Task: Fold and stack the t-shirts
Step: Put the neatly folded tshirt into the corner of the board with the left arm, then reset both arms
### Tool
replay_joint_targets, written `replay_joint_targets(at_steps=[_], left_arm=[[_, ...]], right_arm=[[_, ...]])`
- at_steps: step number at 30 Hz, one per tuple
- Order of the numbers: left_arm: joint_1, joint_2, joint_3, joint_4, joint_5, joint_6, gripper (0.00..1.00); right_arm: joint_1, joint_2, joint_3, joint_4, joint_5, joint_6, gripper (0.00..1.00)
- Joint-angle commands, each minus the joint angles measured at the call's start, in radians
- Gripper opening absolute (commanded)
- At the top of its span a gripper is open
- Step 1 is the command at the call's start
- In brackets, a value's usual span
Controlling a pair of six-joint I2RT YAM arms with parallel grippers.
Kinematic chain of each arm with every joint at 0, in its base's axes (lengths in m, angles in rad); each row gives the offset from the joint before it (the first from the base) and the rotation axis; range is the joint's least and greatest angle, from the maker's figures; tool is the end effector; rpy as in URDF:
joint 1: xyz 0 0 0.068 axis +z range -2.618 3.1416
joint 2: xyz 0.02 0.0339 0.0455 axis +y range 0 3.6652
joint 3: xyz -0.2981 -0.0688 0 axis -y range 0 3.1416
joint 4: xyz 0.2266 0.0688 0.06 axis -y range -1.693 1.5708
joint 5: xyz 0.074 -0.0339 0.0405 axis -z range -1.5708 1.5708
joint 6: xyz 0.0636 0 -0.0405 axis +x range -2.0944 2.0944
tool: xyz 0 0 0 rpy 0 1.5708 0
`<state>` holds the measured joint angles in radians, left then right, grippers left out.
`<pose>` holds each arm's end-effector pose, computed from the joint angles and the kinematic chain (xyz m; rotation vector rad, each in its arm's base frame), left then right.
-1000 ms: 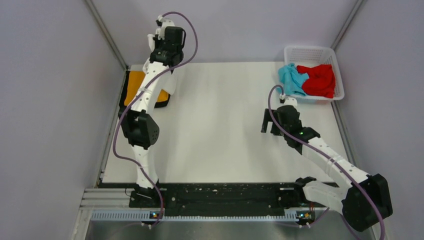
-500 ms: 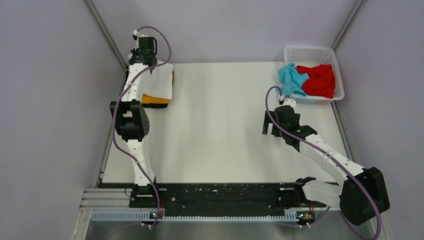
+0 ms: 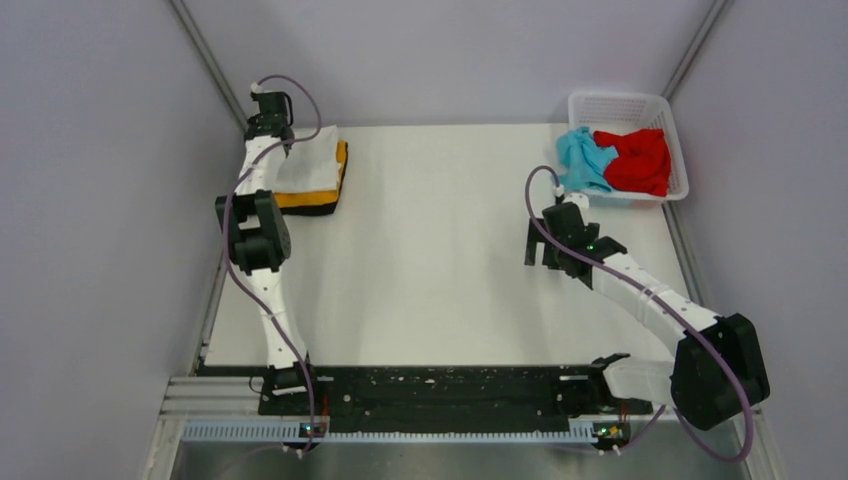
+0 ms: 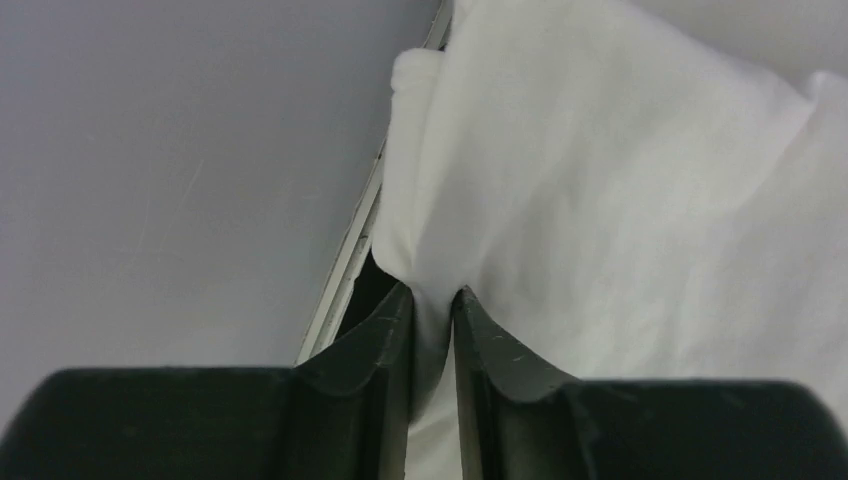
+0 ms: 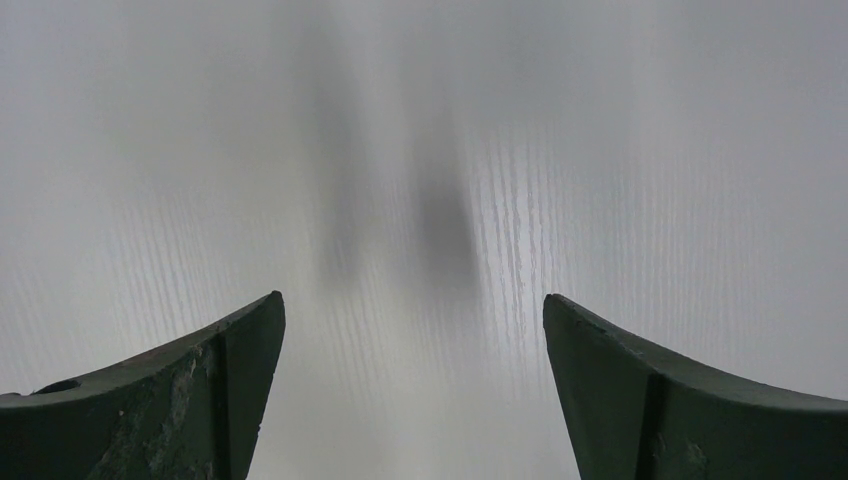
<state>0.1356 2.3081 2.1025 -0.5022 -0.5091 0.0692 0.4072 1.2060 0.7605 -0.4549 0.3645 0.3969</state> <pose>0.5436 0.1055 0.2624 -0.3434 2.2354 0.6869 0.2173 0.0690 0.2439 0.1410 2.3895 -0.0795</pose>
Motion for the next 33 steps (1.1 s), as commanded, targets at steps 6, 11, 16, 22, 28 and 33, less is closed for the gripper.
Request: replay_joint_targets(at_steps=[6, 11, 16, 22, 28, 33], left_arm=[[0.007, -0.058, 0.019, 0.080, -0.055, -0.120, 0.96], [-0.002, -0.182, -0.045, 0.028, 0.065, -0.241, 0.99], [-0.052, -0.397, -0.278, 0.123, 0.155, -0.324, 0.99], [-0.212, -0.809, -0.814, 0.347, 0.186, -0.448, 0.99], [-0.395, -1.119, -1.281, 0.437, 0.228, -0.629, 0.99], [-0.485, -1.283, -1.470, 0.358, 0.132, -0.746, 0.99]], right_arm=[[-0.009, 0.006, 0.061, -0.012, 0.042, 0.048, 0.99], [-0.010, -0.046, 0.037, 0.024, 0.055, 0.070, 0.99], [-0.016, -0.118, -0.020, 0.094, 0.033, 0.088, 0.99], [-0.073, -0.228, -0.114, 0.157, 0.036, 0.140, 0.99], [-0.148, -0.340, -0.224, 0.220, -0.010, 0.111, 0.99], [-0.148, -0.354, -0.247, 0.224, 0.012, 0.101, 0.99]])
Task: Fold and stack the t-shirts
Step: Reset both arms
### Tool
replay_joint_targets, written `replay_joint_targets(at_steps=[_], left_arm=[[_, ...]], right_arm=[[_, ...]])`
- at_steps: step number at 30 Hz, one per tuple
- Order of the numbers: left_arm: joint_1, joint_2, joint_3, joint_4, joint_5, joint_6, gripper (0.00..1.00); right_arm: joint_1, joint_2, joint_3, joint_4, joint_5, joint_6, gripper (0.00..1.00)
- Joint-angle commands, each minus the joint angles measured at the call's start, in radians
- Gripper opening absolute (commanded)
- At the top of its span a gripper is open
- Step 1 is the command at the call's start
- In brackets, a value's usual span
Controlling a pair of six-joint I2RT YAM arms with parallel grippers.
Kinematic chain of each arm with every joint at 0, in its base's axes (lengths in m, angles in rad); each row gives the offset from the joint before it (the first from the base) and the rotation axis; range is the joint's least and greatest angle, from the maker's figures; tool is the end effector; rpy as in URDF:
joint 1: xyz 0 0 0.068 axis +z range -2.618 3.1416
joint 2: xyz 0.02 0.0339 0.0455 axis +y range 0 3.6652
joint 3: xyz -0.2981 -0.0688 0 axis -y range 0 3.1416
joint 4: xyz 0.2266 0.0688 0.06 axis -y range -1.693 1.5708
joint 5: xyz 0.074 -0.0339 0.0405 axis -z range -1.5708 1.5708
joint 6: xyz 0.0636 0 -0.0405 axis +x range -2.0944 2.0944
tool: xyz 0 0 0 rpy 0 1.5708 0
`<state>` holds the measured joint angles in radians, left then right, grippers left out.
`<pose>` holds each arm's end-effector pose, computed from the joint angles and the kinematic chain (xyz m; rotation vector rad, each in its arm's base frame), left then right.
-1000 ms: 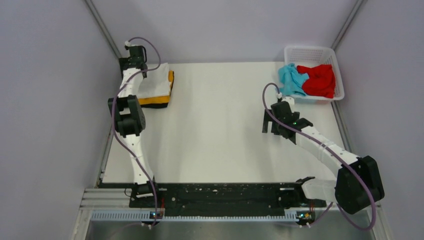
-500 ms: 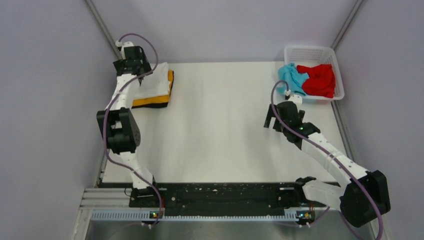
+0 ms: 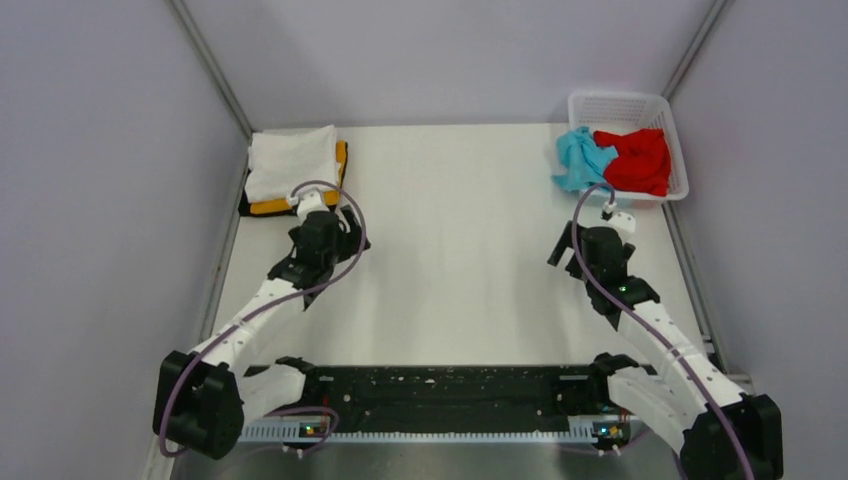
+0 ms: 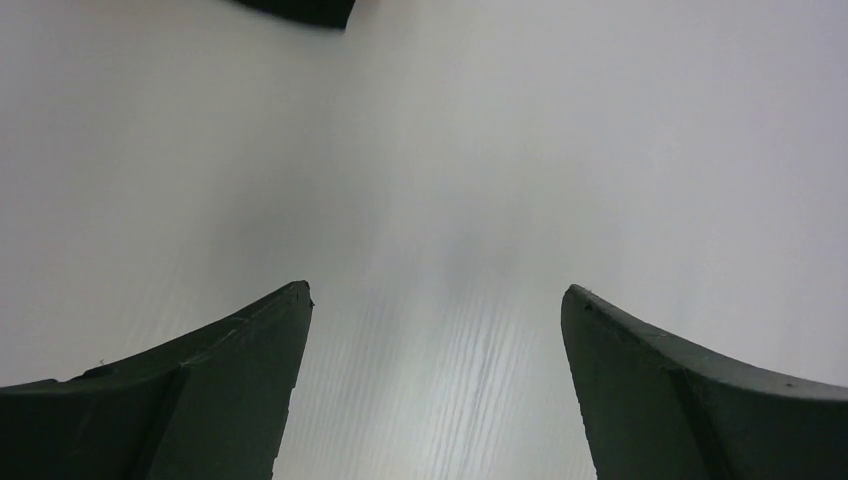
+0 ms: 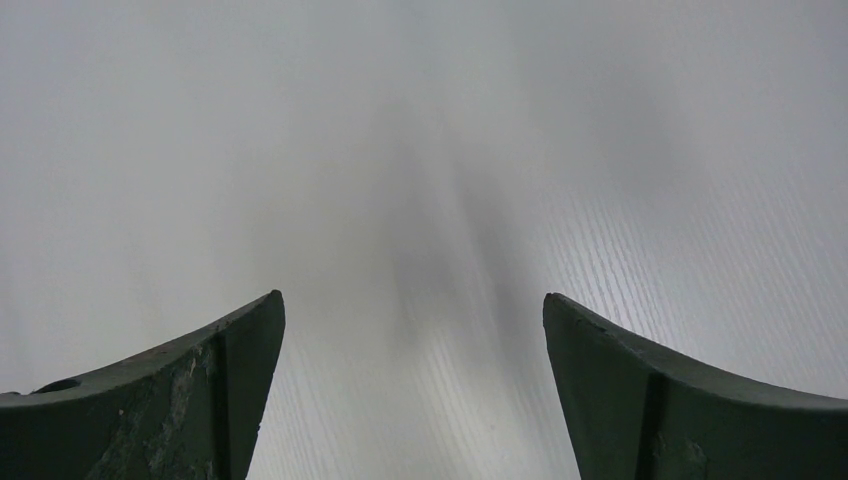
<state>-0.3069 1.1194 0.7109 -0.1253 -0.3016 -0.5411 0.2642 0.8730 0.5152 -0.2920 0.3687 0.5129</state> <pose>0.2323 -0.0538 0.2782 -0.4214 2.0412 -0.1998 0.1680 0.0217 0.2381 0.4665 2.1199 0.0332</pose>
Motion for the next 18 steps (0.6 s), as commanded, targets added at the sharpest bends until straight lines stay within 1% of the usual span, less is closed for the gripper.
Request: replay_joint_targets(at_steps=[1, 4, 7, 10, 18], left_arm=[[-0.045, -0.120, -0.086, -0.061, -0.102, -0.145, 0.99], [-0.049, -0.211, -0.125, -0.136, -0.163, -0.153, 0.99], [-0.049, -0.326, -0.175, -0.152, -0.203, -0.143, 0.99], [-0.049, -0.395, -0.198, -0.161, -0.227, -0.138, 0.99], [-0.048, -0.430, -0.176, -0.236, -0.276, -0.131, 0.99]], right_arm=[[-0.005, -0.023, -0.007, 0.065, 0.005, -0.018, 0.99], [-0.005, -0.029, -0.030, 0.086, 0.007, -0.014, 0.99], [-0.006, -0.046, -0.046, 0.102, 0.003, -0.002, 0.99], [-0.005, -0.068, -0.066, 0.118, 0.004, -0.003, 0.99], [-0.005, -0.113, -0.097, 0.179, 0.015, -0.023, 0.99]])
